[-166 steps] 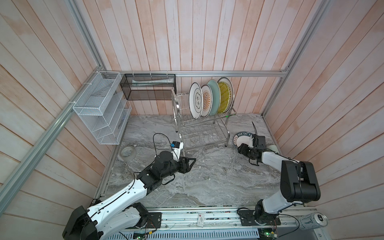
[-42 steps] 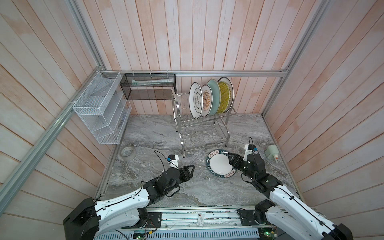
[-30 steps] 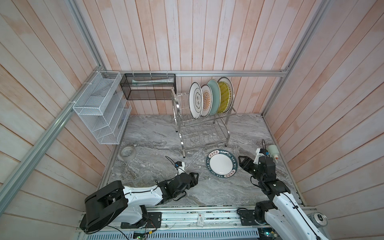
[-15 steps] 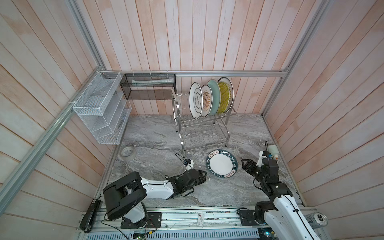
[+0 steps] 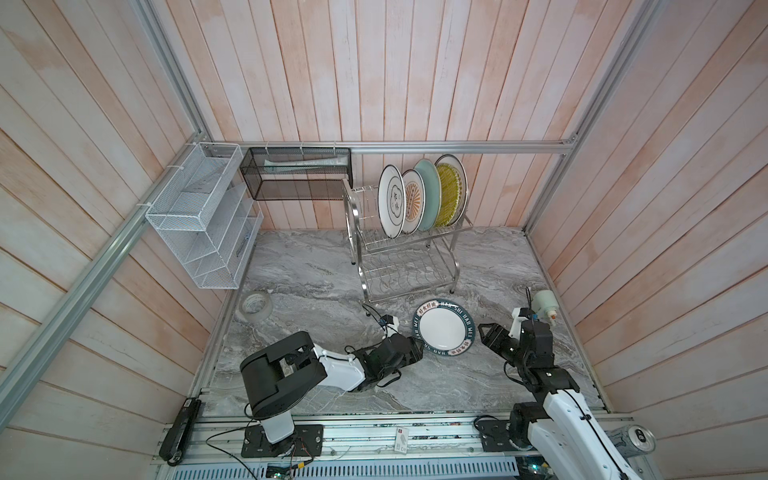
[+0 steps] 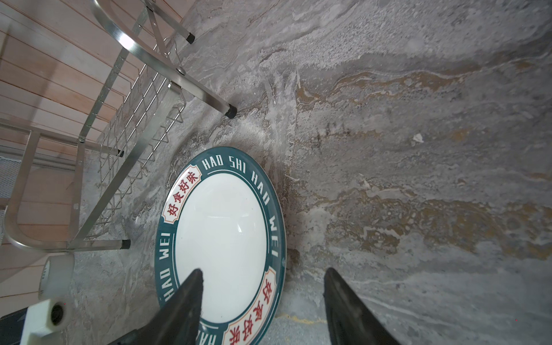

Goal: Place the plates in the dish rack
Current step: 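Lower the left gripper to the plate rim while the right gripper holds it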

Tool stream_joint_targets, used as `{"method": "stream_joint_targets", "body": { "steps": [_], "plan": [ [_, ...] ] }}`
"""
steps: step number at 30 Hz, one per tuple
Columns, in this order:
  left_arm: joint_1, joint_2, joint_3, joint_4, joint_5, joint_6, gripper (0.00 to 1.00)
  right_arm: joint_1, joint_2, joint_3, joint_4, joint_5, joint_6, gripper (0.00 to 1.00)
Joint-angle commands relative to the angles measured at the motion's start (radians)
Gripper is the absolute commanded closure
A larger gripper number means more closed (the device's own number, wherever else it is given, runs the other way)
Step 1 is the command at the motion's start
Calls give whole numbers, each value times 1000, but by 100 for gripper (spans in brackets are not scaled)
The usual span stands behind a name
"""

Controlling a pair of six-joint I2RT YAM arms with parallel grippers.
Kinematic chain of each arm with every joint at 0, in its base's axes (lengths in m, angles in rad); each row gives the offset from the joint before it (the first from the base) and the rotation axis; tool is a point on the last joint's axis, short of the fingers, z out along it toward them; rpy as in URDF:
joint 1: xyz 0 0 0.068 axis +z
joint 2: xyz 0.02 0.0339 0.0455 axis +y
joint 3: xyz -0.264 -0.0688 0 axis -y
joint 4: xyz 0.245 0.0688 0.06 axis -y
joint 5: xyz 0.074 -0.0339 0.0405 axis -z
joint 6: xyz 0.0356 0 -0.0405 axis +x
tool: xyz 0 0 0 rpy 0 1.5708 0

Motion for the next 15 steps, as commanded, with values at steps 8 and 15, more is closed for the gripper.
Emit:
{"method": "stream_joint_targets", "body": {
  "steps": [8, 15],
  "plan": [
    [23, 104, 41, 74, 48, -38, 49, -9, 2, -21, 43, -22, 10, 35],
    [38, 146, 48, 96, 80, -45, 51, -9, 21, -24, 61, -21, 13, 35]
  ]
}}
